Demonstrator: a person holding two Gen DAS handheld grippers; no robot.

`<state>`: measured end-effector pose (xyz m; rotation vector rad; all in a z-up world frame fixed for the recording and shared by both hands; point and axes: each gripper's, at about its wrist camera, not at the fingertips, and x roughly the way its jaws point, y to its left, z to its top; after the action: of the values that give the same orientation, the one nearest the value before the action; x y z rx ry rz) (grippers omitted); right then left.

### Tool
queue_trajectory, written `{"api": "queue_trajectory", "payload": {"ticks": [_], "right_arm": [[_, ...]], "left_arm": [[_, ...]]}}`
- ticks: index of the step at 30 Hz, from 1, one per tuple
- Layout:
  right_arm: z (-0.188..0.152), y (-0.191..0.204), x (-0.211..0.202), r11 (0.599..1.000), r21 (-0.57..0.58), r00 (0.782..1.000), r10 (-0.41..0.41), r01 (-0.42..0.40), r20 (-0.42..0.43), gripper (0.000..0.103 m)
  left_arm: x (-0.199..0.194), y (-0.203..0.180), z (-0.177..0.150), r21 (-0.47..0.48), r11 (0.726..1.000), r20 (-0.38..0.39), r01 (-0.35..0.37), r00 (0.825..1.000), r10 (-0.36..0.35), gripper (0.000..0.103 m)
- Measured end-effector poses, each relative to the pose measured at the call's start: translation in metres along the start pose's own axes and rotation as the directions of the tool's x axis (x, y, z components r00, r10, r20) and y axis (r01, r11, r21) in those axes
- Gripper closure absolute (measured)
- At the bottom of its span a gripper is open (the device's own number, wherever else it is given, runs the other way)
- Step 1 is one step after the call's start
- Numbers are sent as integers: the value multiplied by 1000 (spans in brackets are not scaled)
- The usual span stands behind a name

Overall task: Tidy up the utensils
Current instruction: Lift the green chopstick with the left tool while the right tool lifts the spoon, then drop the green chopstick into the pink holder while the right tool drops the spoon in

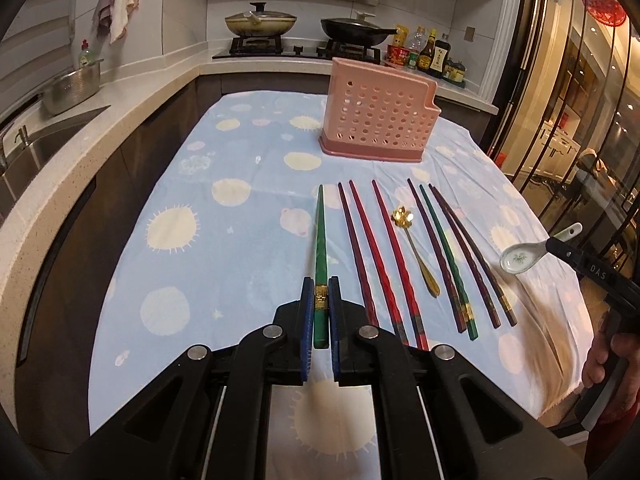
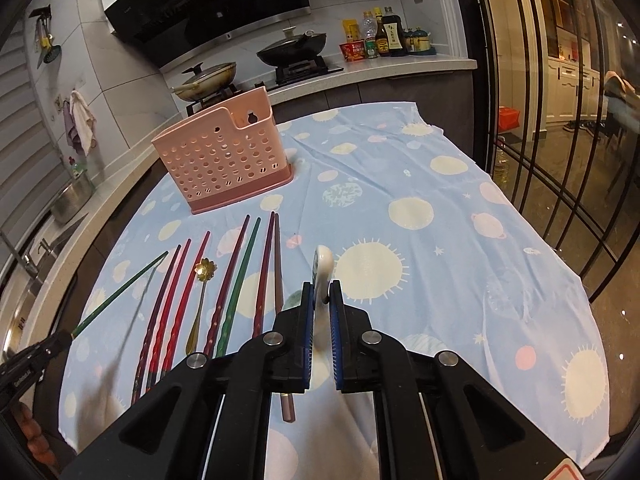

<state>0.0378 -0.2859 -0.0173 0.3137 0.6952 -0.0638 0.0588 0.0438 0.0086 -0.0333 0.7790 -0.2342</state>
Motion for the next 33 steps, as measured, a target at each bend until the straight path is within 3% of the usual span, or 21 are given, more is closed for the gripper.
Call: {"api": "queue_trajectory", "payload": {"ticks": [8,23,28,33], "right_arm": [[22,9,-5,1000,-17,999,15,-14,45,95],[83,39,11,995,-65,992,78,-72,96,95],[112,48,22,994,-75,990,89,-81,110,95],[152,55,39,993,-78,987,97,-87,127,95]], "left_arm": [[-17,2,49,0,1000,114,-13,993,13,96],[-35,-17,142,62,998,274,-28,962,10,96],[-43,-26,175,80,996,327,-25,945,-2,96],[-57,-36,218,95,995,405,-19,914,-21,96]]}}
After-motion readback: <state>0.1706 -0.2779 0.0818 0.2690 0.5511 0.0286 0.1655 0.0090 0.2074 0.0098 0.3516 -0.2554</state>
